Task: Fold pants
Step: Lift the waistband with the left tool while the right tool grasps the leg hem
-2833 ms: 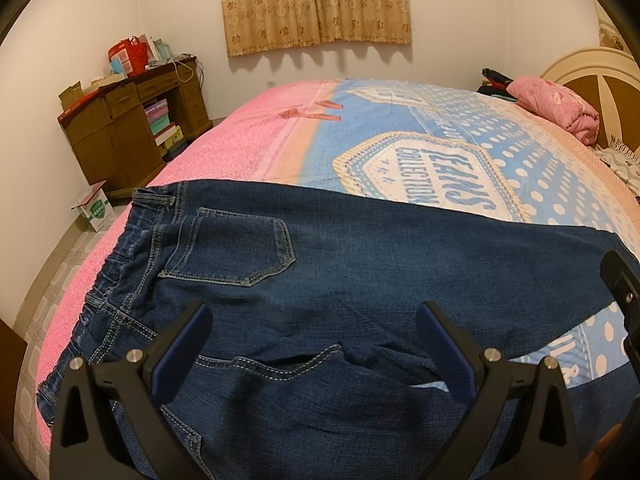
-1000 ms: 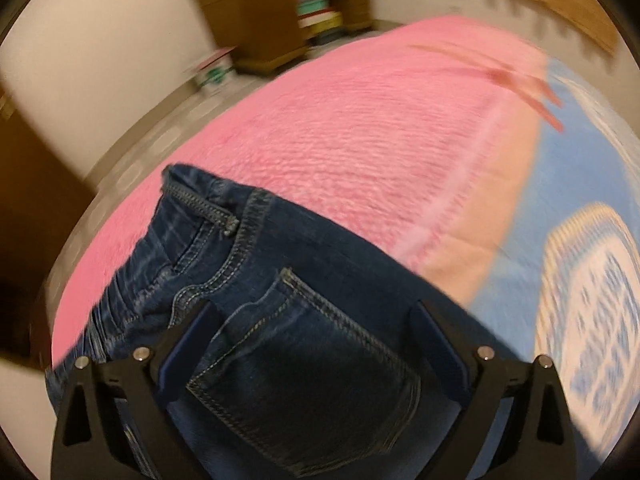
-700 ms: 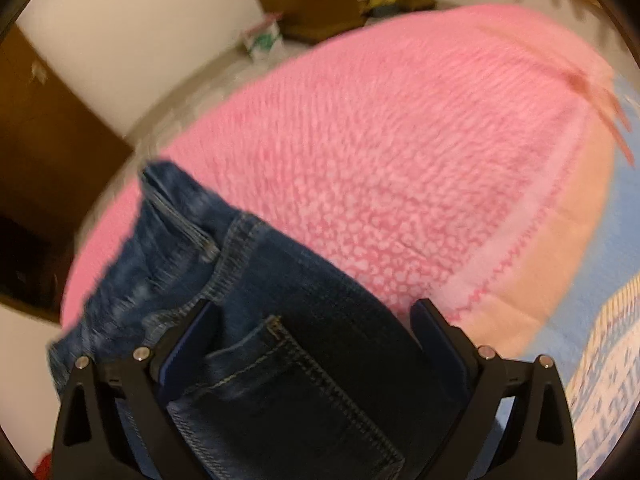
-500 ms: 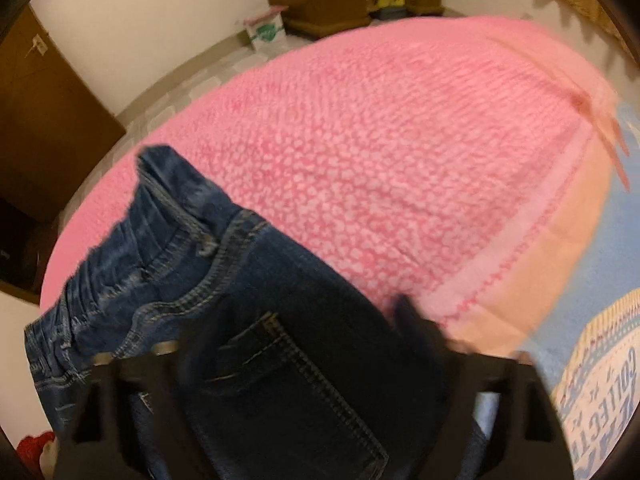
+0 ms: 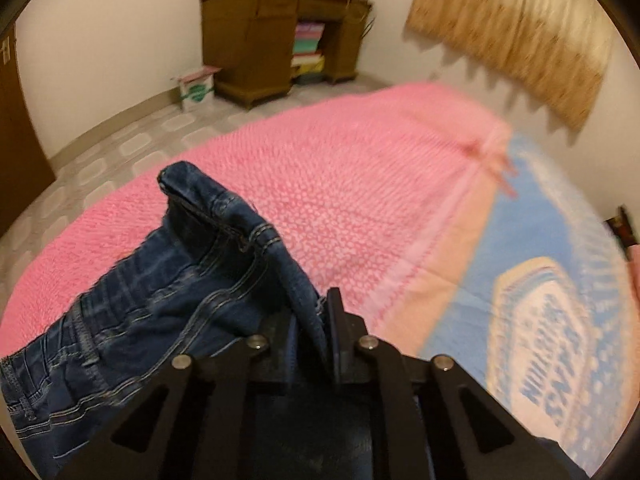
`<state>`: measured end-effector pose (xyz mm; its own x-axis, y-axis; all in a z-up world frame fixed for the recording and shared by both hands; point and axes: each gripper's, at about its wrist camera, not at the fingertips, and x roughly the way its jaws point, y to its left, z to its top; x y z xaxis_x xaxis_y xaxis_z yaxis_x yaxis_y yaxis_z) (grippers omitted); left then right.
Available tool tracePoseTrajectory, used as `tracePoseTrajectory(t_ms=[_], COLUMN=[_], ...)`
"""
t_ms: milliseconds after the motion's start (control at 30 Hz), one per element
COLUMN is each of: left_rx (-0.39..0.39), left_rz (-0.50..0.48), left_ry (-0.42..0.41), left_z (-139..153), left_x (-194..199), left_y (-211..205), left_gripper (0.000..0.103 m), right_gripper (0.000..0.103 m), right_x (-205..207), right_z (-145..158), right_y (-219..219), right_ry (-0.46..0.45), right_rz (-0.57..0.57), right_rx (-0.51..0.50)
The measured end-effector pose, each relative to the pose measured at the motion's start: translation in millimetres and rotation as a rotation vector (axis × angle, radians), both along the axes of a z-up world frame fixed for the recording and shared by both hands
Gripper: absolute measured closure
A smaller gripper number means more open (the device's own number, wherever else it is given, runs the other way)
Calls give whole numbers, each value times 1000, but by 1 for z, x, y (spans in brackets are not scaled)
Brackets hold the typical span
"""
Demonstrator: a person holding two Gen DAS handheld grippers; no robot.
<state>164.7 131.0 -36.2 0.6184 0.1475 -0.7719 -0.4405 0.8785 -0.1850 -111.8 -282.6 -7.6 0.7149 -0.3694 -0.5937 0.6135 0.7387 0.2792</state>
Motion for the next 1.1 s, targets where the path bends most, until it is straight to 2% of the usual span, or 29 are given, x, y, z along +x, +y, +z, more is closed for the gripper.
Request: tracePoseTrajectory(t_ms=[33,67,167,233,333,467,533,600,700,900,1000,1100], left_rx=[-14,-25,5,33,14,-31,-31,-43,-49,-39,-35,-40], left_rz=[-11,-24,-65,-90,-96,-94,-99,-105,-117,-123,-121,-109], left_ry=[-23,-47,-87,-100,-101,-122,-125,-122,-117,-108,-103,-92], left_z=[4,7,14,13,11,14,14,13,9,5,2,-2], left_x=[-11,-23,-46,-56,-66,-80,-87,-101,-120,-132,-129,-128], left_y=[3,5,-10,-11,-9,0,3,8,14,20,20,22], left_gripper=[89,89,89,89,89,89,89,89,89,90,90,90], right_gripper=[45,37,27,22,19,20,20,20,20,20,19,19], right_x=[-5,-10,-27,-28,-5,48,68,79,94,103,117,131], right_z=[-1,-2,-7,-5,1,-12,-25,-34,-40,-51,-59,-58], right_y=[-10,-19,-55,-73,-109,-166,-192,-204,-212,-224,-228,-226], right_ry=[-16,-33,-117,-146,-57,103,143,164,204,204,285,350], right_rz=[-33,-52,-121,-134,-137,-116,-149,-188,-193,-239,-256,-269], right_rx=[22,48,187,223,220,369,469,507,513,571,569,520])
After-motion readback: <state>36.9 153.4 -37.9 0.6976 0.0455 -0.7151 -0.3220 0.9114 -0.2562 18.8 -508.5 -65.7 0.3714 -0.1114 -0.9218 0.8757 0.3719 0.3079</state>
